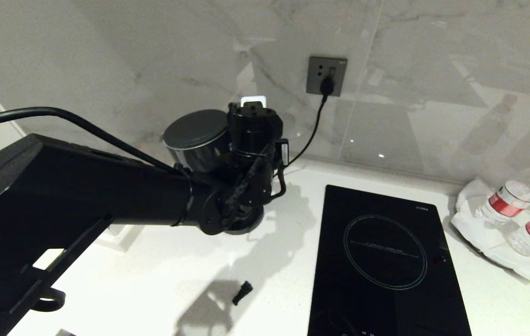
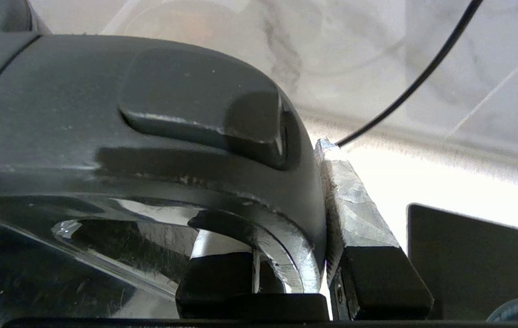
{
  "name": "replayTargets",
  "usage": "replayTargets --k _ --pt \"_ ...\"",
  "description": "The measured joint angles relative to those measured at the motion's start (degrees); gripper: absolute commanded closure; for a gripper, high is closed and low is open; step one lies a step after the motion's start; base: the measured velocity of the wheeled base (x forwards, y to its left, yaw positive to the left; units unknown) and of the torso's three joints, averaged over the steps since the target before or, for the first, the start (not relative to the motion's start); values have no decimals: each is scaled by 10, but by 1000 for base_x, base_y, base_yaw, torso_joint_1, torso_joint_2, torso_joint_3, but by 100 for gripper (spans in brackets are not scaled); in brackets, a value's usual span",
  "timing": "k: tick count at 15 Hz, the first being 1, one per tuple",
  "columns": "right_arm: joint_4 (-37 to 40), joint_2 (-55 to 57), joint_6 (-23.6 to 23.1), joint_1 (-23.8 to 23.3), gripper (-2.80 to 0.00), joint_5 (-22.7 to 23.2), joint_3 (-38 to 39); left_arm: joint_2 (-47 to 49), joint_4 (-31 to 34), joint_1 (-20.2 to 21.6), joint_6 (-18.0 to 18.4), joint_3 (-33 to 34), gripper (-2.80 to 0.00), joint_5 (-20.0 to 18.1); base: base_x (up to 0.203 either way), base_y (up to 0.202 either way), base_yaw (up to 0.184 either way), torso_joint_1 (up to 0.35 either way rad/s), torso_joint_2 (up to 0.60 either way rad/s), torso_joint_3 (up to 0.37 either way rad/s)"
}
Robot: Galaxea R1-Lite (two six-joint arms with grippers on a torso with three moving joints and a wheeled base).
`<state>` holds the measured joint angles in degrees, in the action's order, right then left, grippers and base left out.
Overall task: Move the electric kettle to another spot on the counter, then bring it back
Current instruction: Pick up the kettle, then place it by the sink
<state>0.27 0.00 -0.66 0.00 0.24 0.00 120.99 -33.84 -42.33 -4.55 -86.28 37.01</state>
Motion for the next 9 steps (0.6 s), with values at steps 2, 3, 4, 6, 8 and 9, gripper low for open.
replayTargets --k 2,3,4,6,8,9 --pt "0 0 0 0 0 0 0 -20 -1 0 2 28 0 1 0 0 0 0 0 0" --pt "0 0 0 0 0 0 0 -31 -1 0 5 39 0 1 0 0 0 0 0 0" --pt "0 0 0 0 0 0 0 -43 -3 -1 14 54 0 0 0 0 0 0 0 0" --pt "0 0 0 0 0 0 0 -66 -4 -1 29 93 0 -4 0 0 0 0 0 0" --pt "0 0 0 0 0 0 0 -91 -4 -4 31 133 0 -9 0 0 0 0 0 0" --pt "0 0 0 0 0 0 0 -104 -5 -6 30 151 0 -10 0 0 0 0 0 0"
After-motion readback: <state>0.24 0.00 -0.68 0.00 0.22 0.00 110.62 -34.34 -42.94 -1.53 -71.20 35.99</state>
